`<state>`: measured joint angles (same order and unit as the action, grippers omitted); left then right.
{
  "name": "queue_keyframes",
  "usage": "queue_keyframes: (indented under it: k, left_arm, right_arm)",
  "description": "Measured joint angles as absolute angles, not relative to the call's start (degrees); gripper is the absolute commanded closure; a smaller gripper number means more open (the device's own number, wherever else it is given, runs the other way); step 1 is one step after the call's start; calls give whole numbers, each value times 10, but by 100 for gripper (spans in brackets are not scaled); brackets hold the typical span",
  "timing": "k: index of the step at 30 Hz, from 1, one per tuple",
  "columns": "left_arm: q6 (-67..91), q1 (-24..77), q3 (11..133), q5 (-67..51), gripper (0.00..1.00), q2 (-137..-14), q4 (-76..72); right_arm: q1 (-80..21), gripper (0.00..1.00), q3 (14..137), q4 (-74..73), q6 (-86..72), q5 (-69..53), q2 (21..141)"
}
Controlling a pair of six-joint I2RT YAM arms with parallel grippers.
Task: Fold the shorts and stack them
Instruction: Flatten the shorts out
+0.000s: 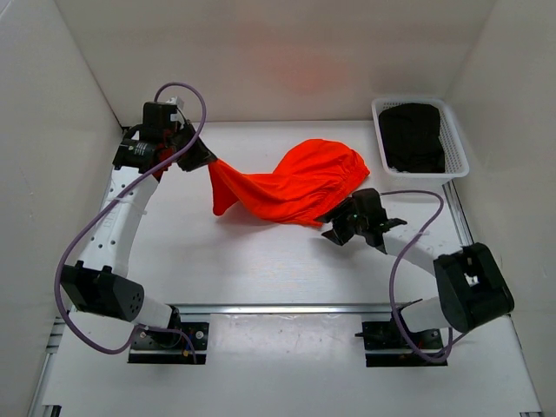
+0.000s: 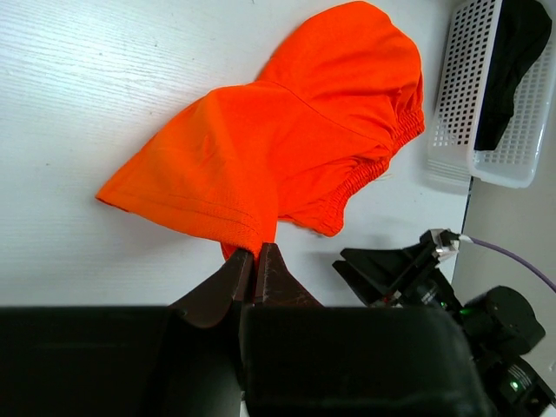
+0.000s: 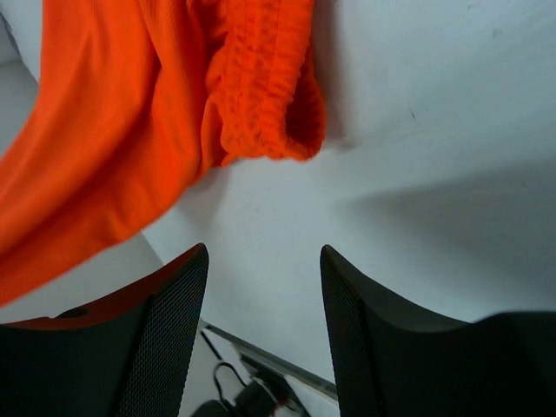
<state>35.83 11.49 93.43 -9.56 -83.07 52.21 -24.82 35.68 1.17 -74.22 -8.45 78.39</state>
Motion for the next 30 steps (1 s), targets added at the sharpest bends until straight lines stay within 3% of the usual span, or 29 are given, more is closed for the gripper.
queue_keyframes:
  k: [7, 15, 17, 18, 20, 25, 30]
  left_arm:
    - [358, 115, 931, -95, 90, -830, 522]
    - [358, 115, 931, -95, 90, -830, 522]
    - [358, 115, 931, -95, 90, -830, 522]
    - [358, 115, 931, -95, 90, -830, 522]
    - [358, 115, 931, -95, 90, -830, 522]
    - [355, 115, 914, -94, 90, -820, 518]
    - [345, 115, 874, -77, 90, -798, 519]
  right_arm:
    - [-245, 42, 356, 108, -821, -87, 882]
    - [-250, 47, 396, 115, -843, -46, 939]
    - [-255, 67, 413, 106, -839, -34, 952]
    - [-258, 83, 429, 97, -839, -29, 963]
    - [-261, 98, 450, 86, -825, -25, 977]
    - [-255, 100, 459, 52, -796, -13, 970]
    - [-212, 100, 401, -26, -740, -6, 872]
